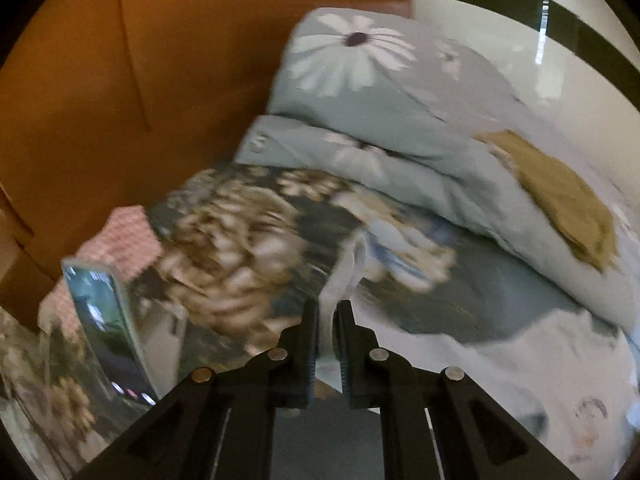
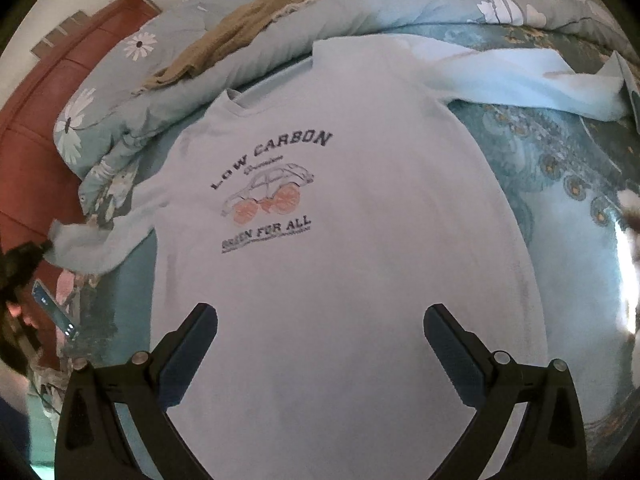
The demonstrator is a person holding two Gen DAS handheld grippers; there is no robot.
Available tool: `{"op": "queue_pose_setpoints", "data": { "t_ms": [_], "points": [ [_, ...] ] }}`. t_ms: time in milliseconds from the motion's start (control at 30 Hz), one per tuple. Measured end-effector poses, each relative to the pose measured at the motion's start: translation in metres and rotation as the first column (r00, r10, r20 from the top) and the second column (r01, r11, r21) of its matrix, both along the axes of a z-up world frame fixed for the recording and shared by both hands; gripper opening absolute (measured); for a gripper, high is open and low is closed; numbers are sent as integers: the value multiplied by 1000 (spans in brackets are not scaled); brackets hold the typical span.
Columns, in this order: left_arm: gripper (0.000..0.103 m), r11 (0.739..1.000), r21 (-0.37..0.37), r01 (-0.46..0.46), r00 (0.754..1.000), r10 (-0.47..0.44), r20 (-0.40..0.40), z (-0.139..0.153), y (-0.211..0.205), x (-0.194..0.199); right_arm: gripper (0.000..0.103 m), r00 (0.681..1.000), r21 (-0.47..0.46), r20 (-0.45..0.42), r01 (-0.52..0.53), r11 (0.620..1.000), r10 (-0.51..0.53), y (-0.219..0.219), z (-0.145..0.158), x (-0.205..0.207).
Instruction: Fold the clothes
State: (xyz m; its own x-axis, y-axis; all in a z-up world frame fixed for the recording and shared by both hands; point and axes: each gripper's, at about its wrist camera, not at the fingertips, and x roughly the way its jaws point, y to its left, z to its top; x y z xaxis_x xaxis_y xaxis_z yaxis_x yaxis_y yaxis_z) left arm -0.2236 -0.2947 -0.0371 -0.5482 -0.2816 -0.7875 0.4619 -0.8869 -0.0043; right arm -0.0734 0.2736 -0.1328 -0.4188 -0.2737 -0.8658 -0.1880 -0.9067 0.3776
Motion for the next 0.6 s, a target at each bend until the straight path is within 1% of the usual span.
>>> {"op": "queue_pose_setpoints", "data": {
  "t_ms": [33, 67, 133, 200, 333, 433, 500, 567, 600],
  "points": [
    [10, 1000, 0, -27, 1000, 27, 12, -3, -10, -3, 103, 1000, -1, 2, 2, 1000, -2, 0, -1, 0],
    [3, 998, 5, -57, 998, 57, 32, -8, -20, -7, 103, 1000, -2, 5, 3, 1000, -3, -1, -3, -1],
    [2, 994, 24, -102, 993, 100, 64, -16, -34, -8, 103, 1000, -4, 9, 6, 1000, -6, -1, -5, -2],
    [2, 991, 48, -127, 990, 124, 69, -20, -40, -4, 103, 1000, -5, 14, 9, 1000, -9, -2, -8, -3],
    [2, 989, 74, -131, 988, 124, 91, -26, -37, 8, 103, 1000, -12, 12, 13, 1000, -12, -2, -11, -6],
    [3, 982, 134, -131, 987, 116, 113, -33, -32, 17, 103, 1000, -28, -3, 17, 999, -17, 0, -10, -7],
    [3, 978, 161, -136, 983, 113, 146, -42, -25, 24, 103, 1000, -39, -11, 22, 999, -22, 2, -7, -7],
    [3, 970, 197, -145, 974, 104, 204, -55, -14, 30, 103, 999, -24, -11, 35, 999, -36, 7, -4, -6],
    [3, 964, 227, -135, 971, 82, 226, -62, -4, 36, 103, 999, -17, -11, 47, 999, -48, 11, -2, -5]
  ]
}}
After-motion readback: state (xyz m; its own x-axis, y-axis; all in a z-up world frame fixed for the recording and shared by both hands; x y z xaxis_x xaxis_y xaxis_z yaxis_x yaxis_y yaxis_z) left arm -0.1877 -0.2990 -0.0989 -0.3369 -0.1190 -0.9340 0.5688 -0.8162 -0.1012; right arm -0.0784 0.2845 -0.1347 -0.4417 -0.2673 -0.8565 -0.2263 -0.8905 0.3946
